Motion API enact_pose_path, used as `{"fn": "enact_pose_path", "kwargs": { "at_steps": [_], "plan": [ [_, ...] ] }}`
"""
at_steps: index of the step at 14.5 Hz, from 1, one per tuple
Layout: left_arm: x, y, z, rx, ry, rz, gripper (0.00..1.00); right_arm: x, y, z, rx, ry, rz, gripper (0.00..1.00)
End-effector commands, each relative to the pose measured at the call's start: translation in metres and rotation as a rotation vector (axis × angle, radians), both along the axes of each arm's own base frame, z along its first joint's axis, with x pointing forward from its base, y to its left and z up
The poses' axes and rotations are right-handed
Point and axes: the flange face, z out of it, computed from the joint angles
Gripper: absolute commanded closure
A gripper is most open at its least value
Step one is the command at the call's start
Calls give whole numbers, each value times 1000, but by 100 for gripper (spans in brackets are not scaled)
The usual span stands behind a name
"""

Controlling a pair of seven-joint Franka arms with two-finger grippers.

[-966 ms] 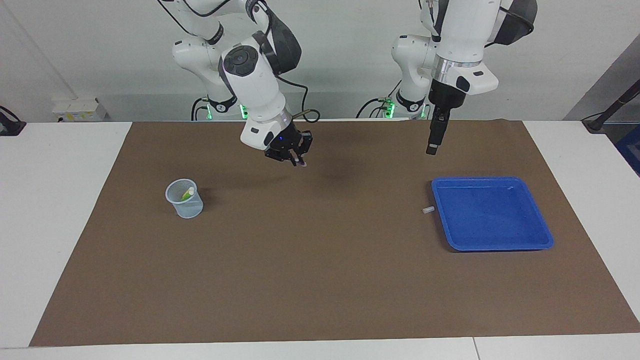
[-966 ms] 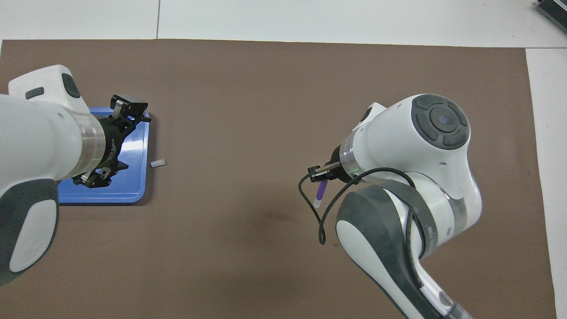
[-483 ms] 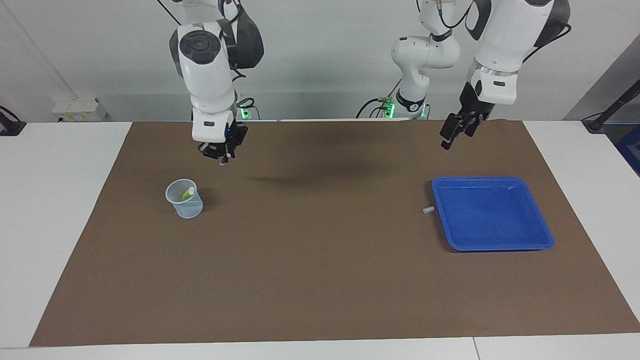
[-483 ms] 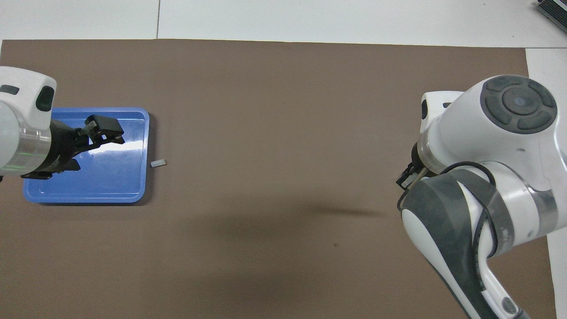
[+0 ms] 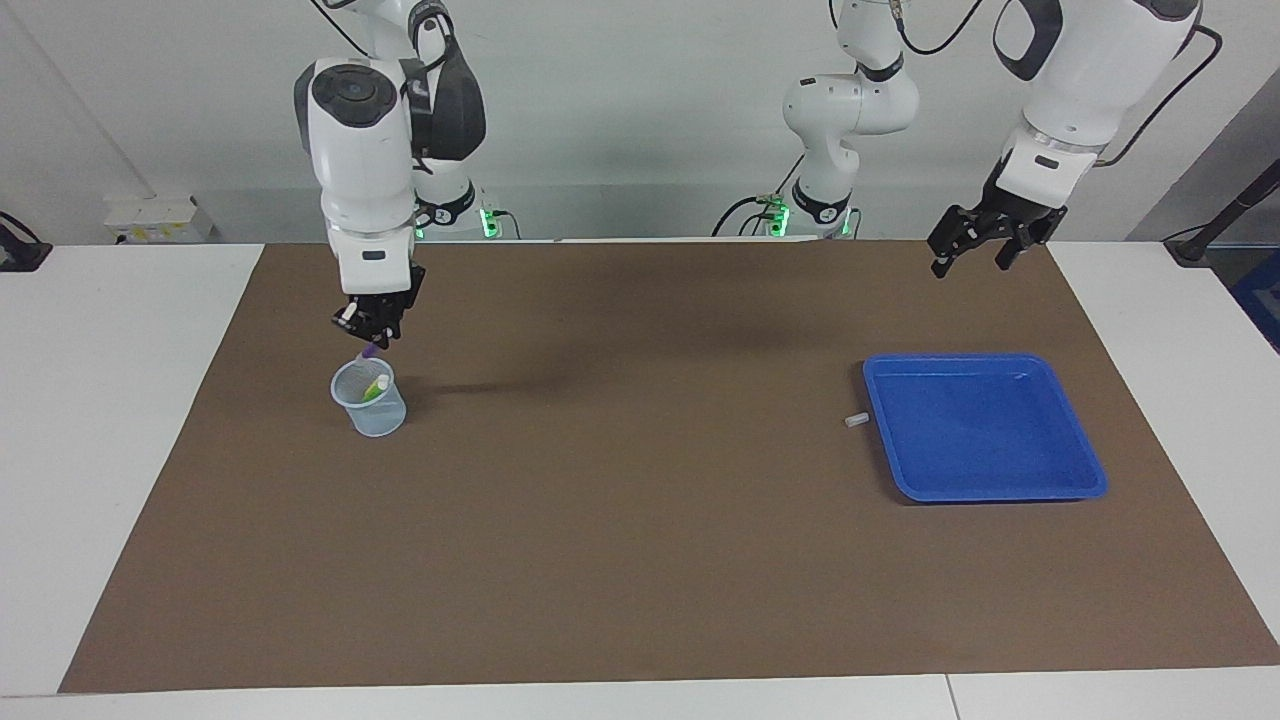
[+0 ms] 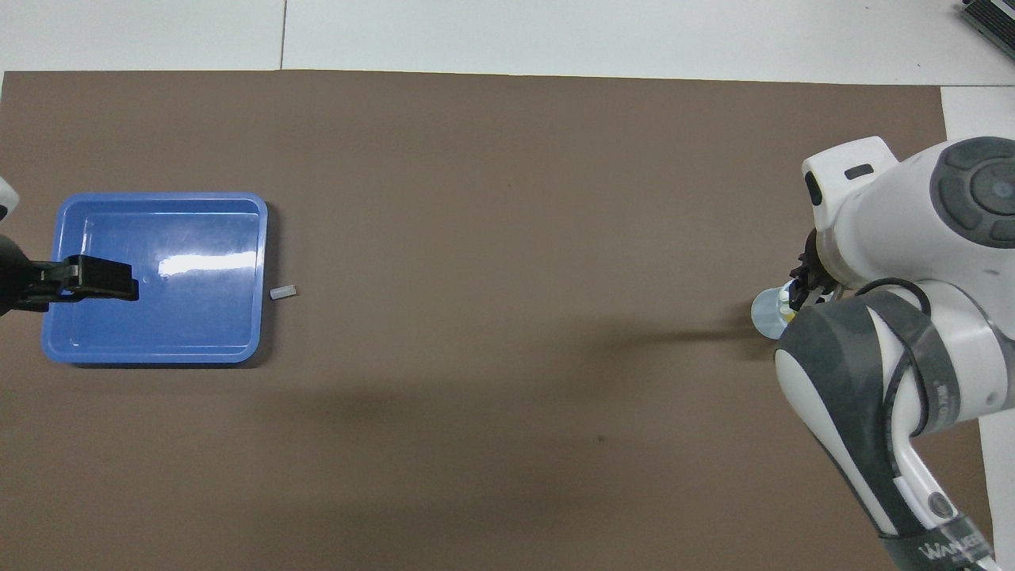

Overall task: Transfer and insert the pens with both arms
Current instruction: 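Lower the purple pen into the cup and open the right gripper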

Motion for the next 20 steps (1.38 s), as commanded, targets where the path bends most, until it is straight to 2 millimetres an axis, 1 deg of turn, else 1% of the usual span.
{"fn": "enact_pose_path", "kwargs": {
  "at_steps": [1,2,5,6,7,8,11,12,13,17,18,20],
  "plan": [
    [-12,23,3,-11,16,-74,0,-13,-6,-16,-19,-19,40,100],
    [-12,32,3,-11,14,-85,0,-11,-5,-17,-15,-31,42,100],
    [-12,49,4,-11,12,-94,0,-13,-4,-34,-7,-42,50,100],
    [-12,50,5,-11,11,-93,0,-13,-8,-41,-4,-45,48,100],
    [-12,51,5,-11,9,-91,0,-13,-17,-46,-1,-49,40,100],
    [-12,51,5,-11,8,-90,0,-13,-19,-49,1,-55,44,100],
    [-9,45,9,-8,0,-99,0,-14,-21,-50,-1,-50,43,100],
    [-9,44,9,-7,-1,-100,0,-14,-25,-50,0,-50,34,48],
    [-9,44,8,-6,1,-100,0,-14,-27,-49,-1,-46,30,0],
    [-7,34,9,-3,1,-116,0,-14,-25,-40,8,-35,5,0],
    [-6,34,13,-2,-5,-114,0,-12,-25,-33,16,-39,-2,0],
    [-6,34,12,-2,-3,-114,0,-7,-22,-8,92,-33,-61,0]
  ]
}}
